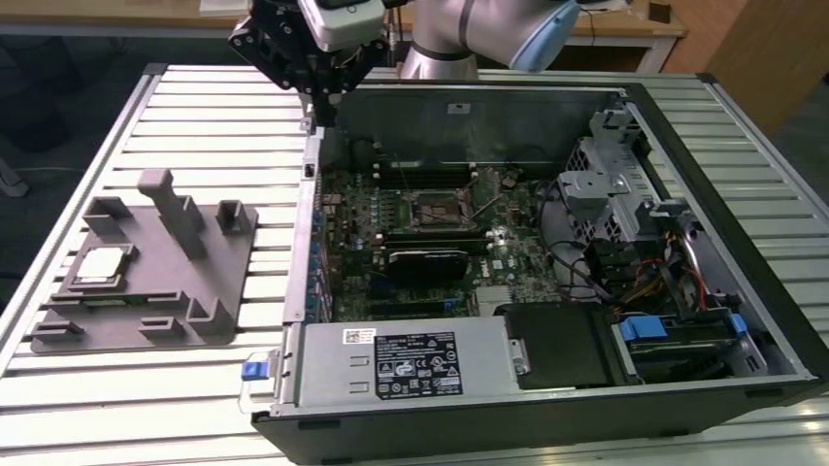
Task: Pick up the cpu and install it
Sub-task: 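Reach for the cpu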
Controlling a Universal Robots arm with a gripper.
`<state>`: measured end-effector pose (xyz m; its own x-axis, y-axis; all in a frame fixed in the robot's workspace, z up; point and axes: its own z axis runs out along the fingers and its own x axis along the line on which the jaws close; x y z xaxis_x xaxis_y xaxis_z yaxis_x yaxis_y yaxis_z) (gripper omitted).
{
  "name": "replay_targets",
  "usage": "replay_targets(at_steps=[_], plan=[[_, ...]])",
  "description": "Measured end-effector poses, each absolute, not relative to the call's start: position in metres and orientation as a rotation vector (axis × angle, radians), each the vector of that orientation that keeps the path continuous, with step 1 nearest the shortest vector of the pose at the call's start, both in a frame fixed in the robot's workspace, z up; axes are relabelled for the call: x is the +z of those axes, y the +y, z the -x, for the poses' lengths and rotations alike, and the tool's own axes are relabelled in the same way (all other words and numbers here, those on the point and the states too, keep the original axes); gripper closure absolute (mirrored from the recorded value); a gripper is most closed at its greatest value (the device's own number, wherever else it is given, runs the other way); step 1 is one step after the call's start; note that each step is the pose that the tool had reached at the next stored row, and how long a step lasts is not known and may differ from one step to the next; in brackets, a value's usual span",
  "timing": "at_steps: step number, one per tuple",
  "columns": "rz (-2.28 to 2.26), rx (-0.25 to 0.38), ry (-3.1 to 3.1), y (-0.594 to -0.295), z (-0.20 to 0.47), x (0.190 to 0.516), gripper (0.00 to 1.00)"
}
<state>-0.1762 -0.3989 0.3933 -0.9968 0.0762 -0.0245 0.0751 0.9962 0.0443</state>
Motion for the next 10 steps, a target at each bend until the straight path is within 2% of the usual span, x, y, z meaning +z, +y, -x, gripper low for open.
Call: replay_targets(at_steps=[10], plan=[[-0.118, 0.068, 3.112, -0.399, 0.189, 0.393, 0.89]])
